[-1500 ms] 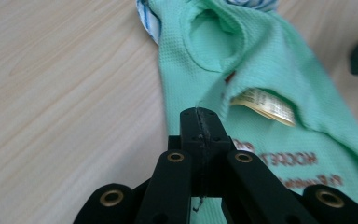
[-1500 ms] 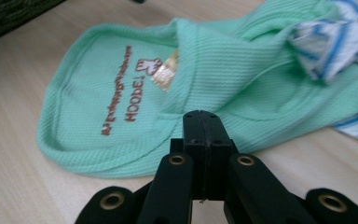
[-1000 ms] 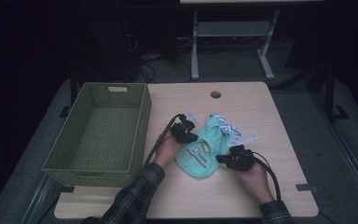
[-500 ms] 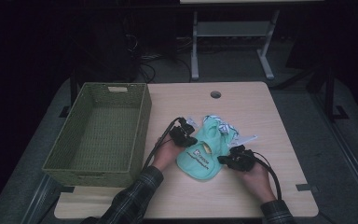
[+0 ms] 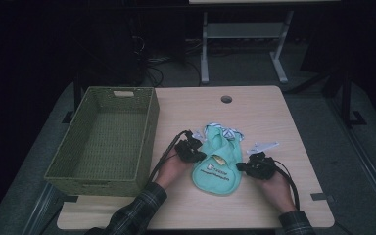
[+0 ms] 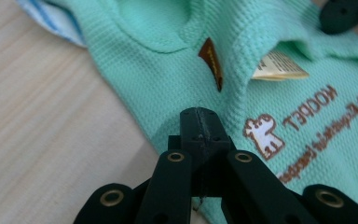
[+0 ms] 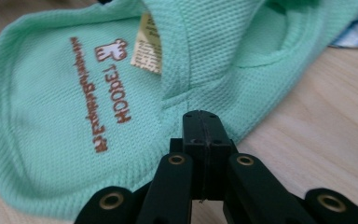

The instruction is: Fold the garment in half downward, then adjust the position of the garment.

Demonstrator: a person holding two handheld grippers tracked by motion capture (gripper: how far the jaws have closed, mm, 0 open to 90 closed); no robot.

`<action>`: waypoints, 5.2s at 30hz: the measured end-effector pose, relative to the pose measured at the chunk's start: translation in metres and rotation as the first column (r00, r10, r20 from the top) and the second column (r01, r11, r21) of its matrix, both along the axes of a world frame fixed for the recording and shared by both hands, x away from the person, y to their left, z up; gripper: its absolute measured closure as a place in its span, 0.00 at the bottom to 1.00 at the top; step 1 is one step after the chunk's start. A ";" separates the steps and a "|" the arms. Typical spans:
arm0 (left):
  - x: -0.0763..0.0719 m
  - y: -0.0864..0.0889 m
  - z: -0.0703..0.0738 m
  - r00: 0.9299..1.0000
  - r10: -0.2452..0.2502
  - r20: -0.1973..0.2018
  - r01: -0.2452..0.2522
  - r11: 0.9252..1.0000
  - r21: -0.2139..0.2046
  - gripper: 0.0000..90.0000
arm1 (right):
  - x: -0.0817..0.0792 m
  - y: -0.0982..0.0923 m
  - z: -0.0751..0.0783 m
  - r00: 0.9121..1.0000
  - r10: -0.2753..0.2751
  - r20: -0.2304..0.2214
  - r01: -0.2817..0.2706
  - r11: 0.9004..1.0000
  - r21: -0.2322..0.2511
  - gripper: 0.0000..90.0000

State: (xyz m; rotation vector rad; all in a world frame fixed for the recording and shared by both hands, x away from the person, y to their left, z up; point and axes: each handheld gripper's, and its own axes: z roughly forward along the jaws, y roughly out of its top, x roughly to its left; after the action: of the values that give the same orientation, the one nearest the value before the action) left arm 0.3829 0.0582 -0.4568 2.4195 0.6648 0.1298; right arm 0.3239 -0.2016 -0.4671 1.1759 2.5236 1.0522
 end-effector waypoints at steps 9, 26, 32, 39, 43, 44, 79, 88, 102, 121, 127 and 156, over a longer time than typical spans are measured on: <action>-0.021 -0.002 0.001 0.998 -0.055 0.010 0.055 0.998 0.016 1.00 | 0.003 -0.007 0.000 1.000 -0.019 0.007 0.019 1.000 -0.009 1.00; -0.059 -0.020 -0.005 0.980 -0.182 -0.082 0.173 0.979 -0.109 1.00 | 0.014 -0.024 0.000 0.997 -0.069 0.027 0.070 0.997 -0.030 1.00; -0.059 -0.021 -0.003 0.980 -0.184 -0.078 0.174 0.977 -0.122 0.99 | 0.017 -0.027 0.000 0.997 -0.075 0.035 0.076 0.997 -0.032 1.00; -0.043 -0.001 0.015 0.996 -0.089 -0.029 0.084 0.987 -0.139 0.93 | 0.016 -0.031 0.002 0.996 -0.080 0.049 0.080 0.997 -0.006 1.00; -0.030 0.012 0.022 1.000 -0.022 -0.008 0.020 0.990 -0.138 0.87 | 0.012 -0.033 0.006 0.995 -0.091 0.044 0.091 0.996 0.010 1.00; -0.030 0.012 0.022 1.000 -0.022 -0.008 0.020 0.990 -0.138 0.85 | 0.012 -0.033 0.006 0.995 -0.091 0.044 0.091 0.996 0.010 1.00; 0.025 0.021 -0.001 0.993 0.112 -0.022 -0.113 0.993 -0.030 0.57 | -0.026 -0.034 0.011 0.998 -0.050 0.046 0.049 0.998 0.039 1.00; 0.022 0.021 -0.001 0.994 0.097 -0.046 -0.099 0.994 -0.046 0.88 | -0.024 -0.029 0.017 0.997 -0.034 0.067 0.030 0.998 0.060 1.00; 0.018 0.025 0.017 0.994 0.111 -0.004 -0.110 0.987 -0.118 0.91 | -0.003 0.005 0.030 0.994 0.030 0.105 -0.038 0.996 0.080 1.00; 0.007 0.027 0.049 0.994 0.093 0.051 -0.078 0.969 -0.236 0.91 | 0.031 0.040 -0.005 0.997 0.074 0.031 -0.076 0.996 0.042 1.00; 0.002 0.027 0.062 0.995 0.071 0.068 -0.049 0.959 -0.280 0.92 | 0.035 0.043 -0.006 0.996 0.074 0.049 -0.076 0.996 0.049 1.00; 0.000 0.040 0.074 0.983 0.145 0.114 -0.105 0.948 -0.300 0.91 | -0.027 0.006 0.000 0.997 0.078 -0.008 -0.078 0.997 0.001 1.00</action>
State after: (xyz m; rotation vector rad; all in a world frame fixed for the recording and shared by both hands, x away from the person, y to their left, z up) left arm 0.3829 0.0979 -0.3827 2.0646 0.7212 0.2284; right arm 0.2973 -0.1960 -0.4667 1.0918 2.5955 1.0684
